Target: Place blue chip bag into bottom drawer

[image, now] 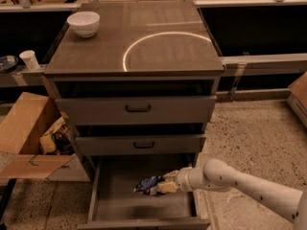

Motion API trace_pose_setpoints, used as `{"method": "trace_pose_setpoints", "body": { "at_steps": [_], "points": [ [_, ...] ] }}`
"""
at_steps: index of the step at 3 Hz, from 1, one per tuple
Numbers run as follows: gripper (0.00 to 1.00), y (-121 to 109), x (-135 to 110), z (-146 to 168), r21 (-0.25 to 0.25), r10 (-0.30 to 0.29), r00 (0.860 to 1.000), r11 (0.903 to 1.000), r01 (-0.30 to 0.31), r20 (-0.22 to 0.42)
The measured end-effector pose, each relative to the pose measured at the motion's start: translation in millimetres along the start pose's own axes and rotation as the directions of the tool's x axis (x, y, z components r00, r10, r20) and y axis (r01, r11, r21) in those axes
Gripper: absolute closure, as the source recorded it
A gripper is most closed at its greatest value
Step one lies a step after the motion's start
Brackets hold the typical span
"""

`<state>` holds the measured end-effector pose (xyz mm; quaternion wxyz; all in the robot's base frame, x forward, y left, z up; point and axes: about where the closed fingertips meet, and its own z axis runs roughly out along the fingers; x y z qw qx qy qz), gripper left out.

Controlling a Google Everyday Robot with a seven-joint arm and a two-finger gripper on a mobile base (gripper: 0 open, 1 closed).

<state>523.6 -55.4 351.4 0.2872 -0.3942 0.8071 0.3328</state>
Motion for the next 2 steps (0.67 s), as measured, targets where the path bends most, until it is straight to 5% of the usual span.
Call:
{"method": "trace_pose_setpoints", "body": {
  "at_steps": [1, 2],
  "points": [
    [0.04, -14, 13, 10, -0.009, -0.032, 0.998, 0.9994, 0.032, 0.047],
    [0.0, -35, 22, 5, -0.027, -0.059, 0.989, 0.9976, 0.063, 0.137]
  ]
}}
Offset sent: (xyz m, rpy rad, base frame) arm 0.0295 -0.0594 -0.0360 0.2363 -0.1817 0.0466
